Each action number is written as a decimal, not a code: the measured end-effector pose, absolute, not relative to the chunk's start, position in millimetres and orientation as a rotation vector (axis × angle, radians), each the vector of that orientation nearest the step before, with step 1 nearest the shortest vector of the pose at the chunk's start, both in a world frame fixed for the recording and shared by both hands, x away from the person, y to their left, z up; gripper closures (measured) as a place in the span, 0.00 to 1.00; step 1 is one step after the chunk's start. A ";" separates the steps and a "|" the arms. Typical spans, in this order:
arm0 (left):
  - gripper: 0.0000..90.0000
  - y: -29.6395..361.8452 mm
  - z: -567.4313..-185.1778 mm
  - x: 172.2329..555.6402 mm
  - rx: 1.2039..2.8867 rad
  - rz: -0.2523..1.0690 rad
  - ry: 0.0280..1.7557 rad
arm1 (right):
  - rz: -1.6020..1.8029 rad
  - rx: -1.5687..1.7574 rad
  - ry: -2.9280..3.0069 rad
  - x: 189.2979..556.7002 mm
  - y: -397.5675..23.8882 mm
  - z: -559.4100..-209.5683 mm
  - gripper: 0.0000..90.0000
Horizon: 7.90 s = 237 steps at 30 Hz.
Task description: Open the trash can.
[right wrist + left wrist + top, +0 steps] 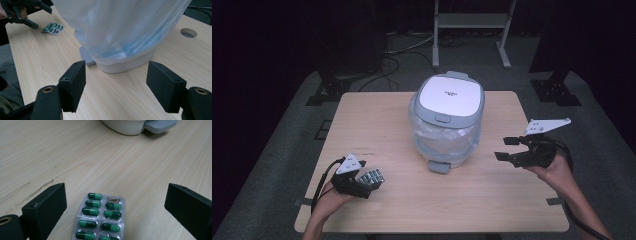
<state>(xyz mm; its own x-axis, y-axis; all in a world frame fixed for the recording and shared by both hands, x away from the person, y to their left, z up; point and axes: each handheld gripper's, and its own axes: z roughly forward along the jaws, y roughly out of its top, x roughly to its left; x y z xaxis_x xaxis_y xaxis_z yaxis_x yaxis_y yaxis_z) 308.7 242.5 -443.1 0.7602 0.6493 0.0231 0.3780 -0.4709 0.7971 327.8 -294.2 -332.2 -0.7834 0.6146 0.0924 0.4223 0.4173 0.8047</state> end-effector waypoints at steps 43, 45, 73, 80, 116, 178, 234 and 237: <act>0.03 249.1 -436.9 307.2 2.091 0.412 0.772 | 1.313 0.729 2.507 349.9 -243.0 -226.6 0.48; 0.03 248.6 -435.9 307.1 2.090 0.415 0.769 | 1.313 0.717 2.512 352.0 -238.8 -224.1 0.49; 0.03 251.8 -438.2 306.9 2.097 0.413 0.780 | 1.280 0.601 2.571 375.5 -181.8 -206.3 0.74; 0.03 252.0 -438.0 306.8 2.101 0.414 0.777 | 1.258 0.581 2.592 380.2 -169.0 -212.2 0.81; 0.03 254.7 -438.1 306.6 2.096 0.418 0.785 | 1.200 0.512 2.644 388.7 -133.4 -230.1 0.93; 0.04 245.6 -447.0 307.7 2.126 0.390 0.787 | 1.381 0.633 2.551 333.3 -232.6 -268.6 0.60; 0.17 248.0 -472.7 325.5 2.277 0.369 0.742 | 1.382 0.835 2.611 321.1 -282.0 -413.5 0.37; 0.26 247.9 -473.2 325.6 2.289 0.357 0.730 | 1.385 0.832 2.618 321.5 -282.1 -416.9 0.37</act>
